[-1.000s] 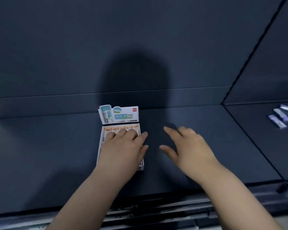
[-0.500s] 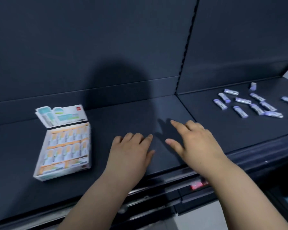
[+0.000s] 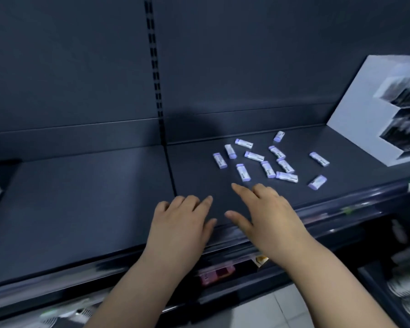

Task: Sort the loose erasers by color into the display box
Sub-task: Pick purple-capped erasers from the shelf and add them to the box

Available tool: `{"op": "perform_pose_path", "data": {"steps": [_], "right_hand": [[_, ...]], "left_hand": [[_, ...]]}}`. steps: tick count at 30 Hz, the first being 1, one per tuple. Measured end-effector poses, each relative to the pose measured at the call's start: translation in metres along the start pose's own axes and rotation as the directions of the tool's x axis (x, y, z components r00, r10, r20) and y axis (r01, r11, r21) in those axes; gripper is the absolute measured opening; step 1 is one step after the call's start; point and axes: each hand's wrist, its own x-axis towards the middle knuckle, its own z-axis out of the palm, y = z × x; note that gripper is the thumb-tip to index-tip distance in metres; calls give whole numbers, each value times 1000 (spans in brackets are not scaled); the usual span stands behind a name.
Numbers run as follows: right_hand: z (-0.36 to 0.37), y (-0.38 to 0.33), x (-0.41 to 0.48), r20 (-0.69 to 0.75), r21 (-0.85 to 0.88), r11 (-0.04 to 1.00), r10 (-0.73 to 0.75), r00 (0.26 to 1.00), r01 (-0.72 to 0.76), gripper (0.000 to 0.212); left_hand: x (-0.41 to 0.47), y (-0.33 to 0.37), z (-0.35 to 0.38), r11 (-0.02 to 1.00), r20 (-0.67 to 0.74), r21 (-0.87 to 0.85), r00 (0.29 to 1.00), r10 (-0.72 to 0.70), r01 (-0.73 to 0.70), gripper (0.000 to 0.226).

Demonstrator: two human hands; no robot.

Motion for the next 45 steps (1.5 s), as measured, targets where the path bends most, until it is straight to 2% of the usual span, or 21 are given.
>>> {"op": "perform_pose_path", "data": {"steps": [7, 12, 15, 18, 20, 22, 25, 26, 28, 30, 32, 34, 38, 45], "right_hand": [[7, 33, 28, 28, 54, 998, 22, 999, -23, 64], [11, 53, 55, 34, 88, 994, 56, 998, -59, 64], [13, 71, 68, 12, 86, 994, 70, 998, -70, 64], [13, 90, 79, 33, 121, 989, 81, 996, -85, 65], [12, 109, 89, 53, 106, 992, 62, 997, -67, 66], [11, 133, 99, 44, 95, 995, 39, 998, -43, 65], [10, 167, 110, 43, 100, 995, 5, 999, -9, 64], [8, 180, 114, 64, 106, 994, -15, 998, 8, 65], [5, 201, 120, 113, 103, 994, -49, 992, 37, 63], [0, 223, 126, 153, 92, 993, -91, 984, 77, 56], [-4, 239, 129, 208, 84, 991, -121, 971, 105, 41], [-5, 248, 131, 260, 76, 988, -149, 954, 134, 31], [1, 249, 129, 328, 38, 976, -216, 920, 215, 33], [15, 233, 124, 251, -44, 968, -229, 941, 248, 39]], "left_hand": [[37, 5, 21, 999, -14, 52, 1000, 9, -8, 42], [73, -4, 28, 997, 60, 58, 998, 37, -40, 41], [91, -2, 33, 998, 97, 45, 995, 27, -32, 48], [101, 13, 31, 999, 213, 37, 977, 0, -8, 52], [108, 20, 37, 995, 174, 96, 985, 1, -18, 54], [117, 32, 47, 992, 176, 123, 983, -58, 36, 54], [130, 50, 53, 983, 254, 132, 955, -155, 125, 52], [134, 58, 60, 981, 222, 126, 960, -172, 146, 49], [140, 77, 68, 974, 250, 124, 944, -213, 187, 44], [148, 98, 75, 973, 203, 130, 956, -213, 189, 45], [154, 113, 84, 967, 215, 167, 950, -226, 192, 45], [156, 125, 94, 964, 211, 156, 946, -245, 215, 50], [154, 138, 104, 956, 190, 171, 944, -270, 238, 51], [157, 126, 105, 949, 240, 181, 924, -298, 259, 53]]}}
